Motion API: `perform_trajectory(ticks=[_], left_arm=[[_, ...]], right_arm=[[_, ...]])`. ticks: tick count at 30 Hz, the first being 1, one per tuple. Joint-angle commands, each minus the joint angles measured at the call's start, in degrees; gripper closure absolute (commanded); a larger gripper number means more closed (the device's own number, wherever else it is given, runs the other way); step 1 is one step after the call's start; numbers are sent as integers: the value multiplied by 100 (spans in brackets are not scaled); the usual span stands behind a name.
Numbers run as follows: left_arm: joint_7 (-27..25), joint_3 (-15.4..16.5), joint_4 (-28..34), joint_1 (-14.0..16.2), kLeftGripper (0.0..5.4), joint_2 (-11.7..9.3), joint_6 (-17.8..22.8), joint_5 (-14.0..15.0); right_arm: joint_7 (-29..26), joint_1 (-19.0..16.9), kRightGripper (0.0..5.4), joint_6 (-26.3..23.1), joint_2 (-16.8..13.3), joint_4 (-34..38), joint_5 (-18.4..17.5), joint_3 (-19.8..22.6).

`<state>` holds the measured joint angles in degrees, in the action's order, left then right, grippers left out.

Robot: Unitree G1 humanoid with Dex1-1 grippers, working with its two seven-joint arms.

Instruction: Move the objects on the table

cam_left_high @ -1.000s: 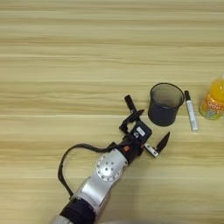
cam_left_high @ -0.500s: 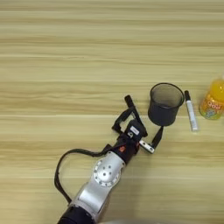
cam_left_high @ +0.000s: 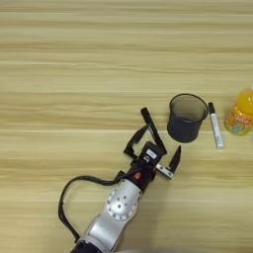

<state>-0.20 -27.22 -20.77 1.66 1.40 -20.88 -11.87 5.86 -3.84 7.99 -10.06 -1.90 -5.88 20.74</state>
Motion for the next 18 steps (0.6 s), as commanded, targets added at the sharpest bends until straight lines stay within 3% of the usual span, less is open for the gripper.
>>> perform_trajectory(ticks=[1,6,12,18], left_arm=[[163,-207,-347,113,3,396,125,-225],[461,-52,-858,9,3,404,174,-215],[755,287,-1416,-77,3,570,391,103],[758,298,-1651,-62,3,670,417,308]], right_arm=[[19,-14,0,-52,-15,54,21,33],[24,-27,0,-54,-9,82,20,38],[28,-30,0,-59,-4,98,18,37],[40,-46,0,-73,7,155,26,31]])
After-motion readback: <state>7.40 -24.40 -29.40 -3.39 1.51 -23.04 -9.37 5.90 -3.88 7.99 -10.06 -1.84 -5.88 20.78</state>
